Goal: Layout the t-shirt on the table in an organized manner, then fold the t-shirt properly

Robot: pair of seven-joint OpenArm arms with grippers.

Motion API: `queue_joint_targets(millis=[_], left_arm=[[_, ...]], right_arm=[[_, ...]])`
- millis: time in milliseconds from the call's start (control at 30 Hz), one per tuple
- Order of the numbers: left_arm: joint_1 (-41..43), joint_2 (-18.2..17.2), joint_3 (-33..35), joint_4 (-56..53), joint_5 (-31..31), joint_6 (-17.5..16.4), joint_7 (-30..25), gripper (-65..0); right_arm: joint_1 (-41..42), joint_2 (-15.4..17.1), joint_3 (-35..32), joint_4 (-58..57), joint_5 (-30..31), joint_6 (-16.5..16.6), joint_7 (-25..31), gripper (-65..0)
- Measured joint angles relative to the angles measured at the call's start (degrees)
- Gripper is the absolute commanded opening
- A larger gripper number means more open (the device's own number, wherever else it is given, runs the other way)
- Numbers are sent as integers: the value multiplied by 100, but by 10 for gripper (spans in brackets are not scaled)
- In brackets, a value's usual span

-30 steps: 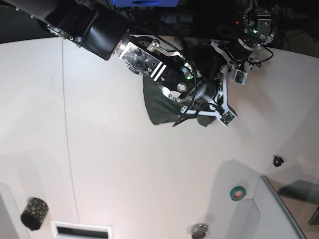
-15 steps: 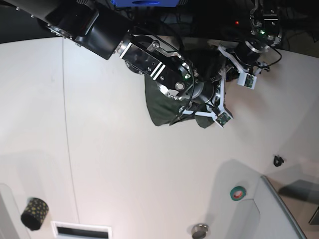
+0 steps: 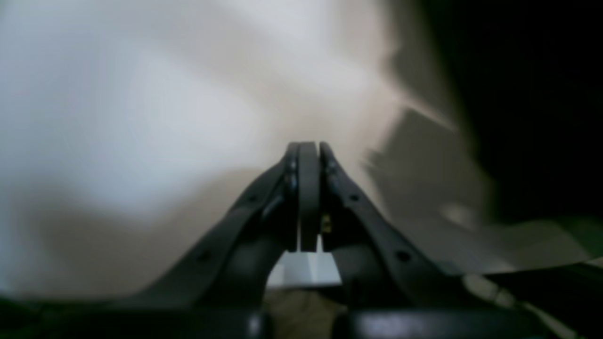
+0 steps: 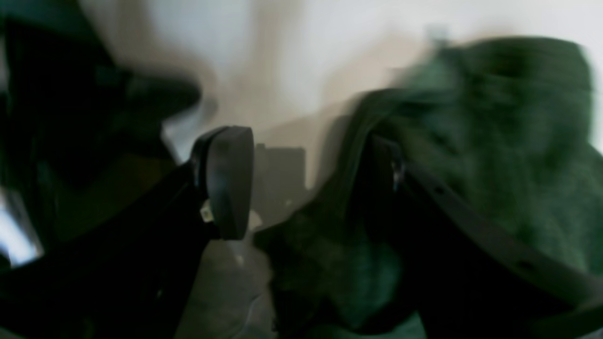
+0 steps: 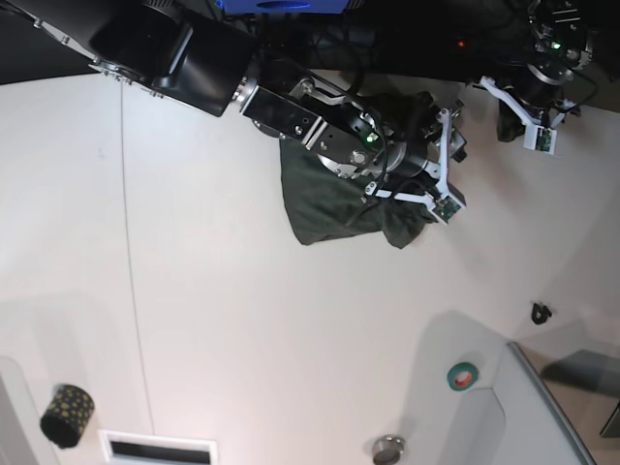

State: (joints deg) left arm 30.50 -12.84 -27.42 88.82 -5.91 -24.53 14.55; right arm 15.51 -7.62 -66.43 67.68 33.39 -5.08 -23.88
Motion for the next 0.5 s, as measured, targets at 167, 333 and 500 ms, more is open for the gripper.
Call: queue_joint_targets(millis=[167, 333, 500], left_arm=[[313, -81, -787, 4, -11, -157, -4, -650], [205, 79, -1773, -138, -22, -1263, -57, -650], [267, 190, -2087, -205, 11, -1515, 7, -650]], right_arm=[[216, 302, 76, 997, -11, 4, 109, -317], [275, 356, 332, 457, -37, -57, 94, -318], [240, 72, 295, -348, -17, 20, 46, -518]])
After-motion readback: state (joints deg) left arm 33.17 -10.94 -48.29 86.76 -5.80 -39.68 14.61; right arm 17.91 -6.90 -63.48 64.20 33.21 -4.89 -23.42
